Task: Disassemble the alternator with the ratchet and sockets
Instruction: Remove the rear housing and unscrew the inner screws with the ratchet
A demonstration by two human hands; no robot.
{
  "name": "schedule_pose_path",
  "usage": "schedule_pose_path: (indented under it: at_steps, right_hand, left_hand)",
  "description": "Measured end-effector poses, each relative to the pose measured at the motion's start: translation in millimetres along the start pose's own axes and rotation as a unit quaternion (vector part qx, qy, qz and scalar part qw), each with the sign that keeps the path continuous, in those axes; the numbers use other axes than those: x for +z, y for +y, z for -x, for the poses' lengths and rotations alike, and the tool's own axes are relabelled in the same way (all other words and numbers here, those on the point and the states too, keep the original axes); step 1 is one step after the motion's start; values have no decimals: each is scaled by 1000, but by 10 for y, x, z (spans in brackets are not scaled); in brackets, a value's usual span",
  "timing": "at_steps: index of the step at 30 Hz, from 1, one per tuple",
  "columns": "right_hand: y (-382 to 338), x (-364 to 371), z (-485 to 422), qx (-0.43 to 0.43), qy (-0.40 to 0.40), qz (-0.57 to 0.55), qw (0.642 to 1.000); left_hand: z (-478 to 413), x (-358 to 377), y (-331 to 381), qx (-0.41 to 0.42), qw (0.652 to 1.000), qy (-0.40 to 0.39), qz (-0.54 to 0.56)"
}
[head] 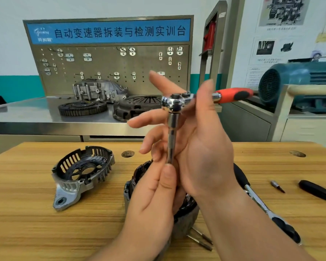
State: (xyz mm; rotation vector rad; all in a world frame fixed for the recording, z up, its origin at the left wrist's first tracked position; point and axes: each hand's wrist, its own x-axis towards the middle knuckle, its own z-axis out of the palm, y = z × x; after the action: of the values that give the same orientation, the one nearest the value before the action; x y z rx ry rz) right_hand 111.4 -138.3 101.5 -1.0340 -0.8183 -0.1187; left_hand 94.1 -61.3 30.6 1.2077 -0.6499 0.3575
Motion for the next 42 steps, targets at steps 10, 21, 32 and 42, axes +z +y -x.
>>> schedule_pose_path:
  at_steps: [10, 21, 32, 42]
  right_hand:
    - [-4, 90, 30, -176, 31, 117, 977]
    - [-26, 97, 45, -116, 53, 146, 981]
    - [-26, 74, 21, -48, 32, 64, 996]
    - [-50, 26, -19, -12, 14, 339, 941]
  left_hand:
    - [-6, 11, -1, -39, 998, 44, -34]
    - [-2, -31, 3, -33, 999, 3, -40]
    - [8, 0, 55, -53, 998, -2, 29]
    - [-9, -15, -23, -37, 999, 19, -30]
